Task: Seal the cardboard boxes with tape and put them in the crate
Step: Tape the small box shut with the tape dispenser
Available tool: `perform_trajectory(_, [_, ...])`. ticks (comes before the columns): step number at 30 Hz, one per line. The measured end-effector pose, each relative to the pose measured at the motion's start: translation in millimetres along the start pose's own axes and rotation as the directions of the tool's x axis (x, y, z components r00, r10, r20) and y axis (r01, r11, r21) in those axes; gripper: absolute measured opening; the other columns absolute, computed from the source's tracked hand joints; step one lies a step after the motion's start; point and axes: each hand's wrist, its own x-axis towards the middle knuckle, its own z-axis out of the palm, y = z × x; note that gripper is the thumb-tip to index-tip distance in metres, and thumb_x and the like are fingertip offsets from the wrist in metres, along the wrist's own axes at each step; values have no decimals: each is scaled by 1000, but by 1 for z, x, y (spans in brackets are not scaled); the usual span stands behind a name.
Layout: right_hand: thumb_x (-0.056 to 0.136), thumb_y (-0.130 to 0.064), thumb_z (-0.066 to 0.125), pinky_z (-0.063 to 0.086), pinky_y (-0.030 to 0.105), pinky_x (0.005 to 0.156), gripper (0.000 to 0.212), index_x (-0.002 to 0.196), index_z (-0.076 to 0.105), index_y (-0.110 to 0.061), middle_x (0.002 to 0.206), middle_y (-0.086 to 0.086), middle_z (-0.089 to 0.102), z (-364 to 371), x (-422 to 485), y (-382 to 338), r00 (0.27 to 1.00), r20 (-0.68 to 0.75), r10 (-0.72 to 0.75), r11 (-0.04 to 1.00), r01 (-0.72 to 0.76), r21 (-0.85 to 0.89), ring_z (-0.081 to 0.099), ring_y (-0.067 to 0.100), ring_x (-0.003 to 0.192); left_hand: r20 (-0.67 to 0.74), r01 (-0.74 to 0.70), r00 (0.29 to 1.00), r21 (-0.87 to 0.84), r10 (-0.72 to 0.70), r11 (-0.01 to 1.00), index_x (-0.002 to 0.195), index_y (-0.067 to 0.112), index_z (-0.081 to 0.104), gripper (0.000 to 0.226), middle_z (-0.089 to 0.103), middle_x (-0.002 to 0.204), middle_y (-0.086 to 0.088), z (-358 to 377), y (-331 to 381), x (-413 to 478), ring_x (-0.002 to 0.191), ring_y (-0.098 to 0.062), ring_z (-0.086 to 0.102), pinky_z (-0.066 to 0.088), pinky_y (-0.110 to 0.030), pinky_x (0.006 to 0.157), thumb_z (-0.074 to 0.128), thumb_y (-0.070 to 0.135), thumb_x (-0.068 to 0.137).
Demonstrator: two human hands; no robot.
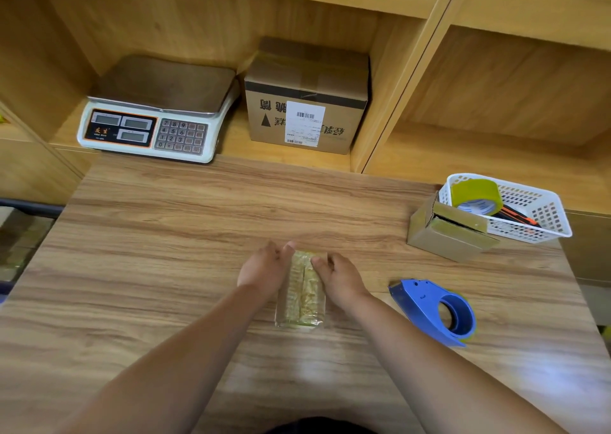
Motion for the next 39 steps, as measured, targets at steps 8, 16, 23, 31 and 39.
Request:
perform_trajectory(8, [92,-34,59,37,25,102,44,132,49,-19,125,-8,43,-10,-23,-14,969,-159,-189,935,227,271,42,7,117,-90,-68,995,-234,48,970,94,30,54,20,60,80,16,-18,21,-21,75,-4,57,39,-24,58,45,48,91])
perform_trajectory(16, [76,-31,78,39,17,101,88,146,25,-24,130,-13,28,-10,-57,-1,964,-81,-253,924,266,274,35,-1,123,-7,-240,964,-440,264,865,130,36,44,57,48,121,24,-19,-4,-60,112,11,47,47,-23,96,67,30,79])
perform_trajectory(23, [71,-30,79,31,25,106,112,149,-1,-41,143,-24,8,-22,-55,7,936,176,-304,951,289,108,16,3,135,160,-405,898,-60,410,912,151,28,13,102,20,148,18,-24,-9,-60,133,4,14,17,-21,107,73,44,70])
perform_trajectory(31, [67,-22,82,53,28,76,83,128,34,-50,123,-4,42,-26,-46,4,947,182,-264,956,232,179,51,14,101,183,-305,917,-254,355,918,131,38,37,82,38,116,29,-23,-5,-55,106,14,38,30,-2,79,85,30,65])
perform_trajectory(39, [72,-22,80,49,30,84,66,116,41,-51,110,0,54,-24,-42,4,947,111,-301,942,277,188,53,20,95,132,-238,938,-424,320,874,117,43,44,70,45,115,18,-16,-4,-54,108,0,47,41,-18,83,85,20,65])
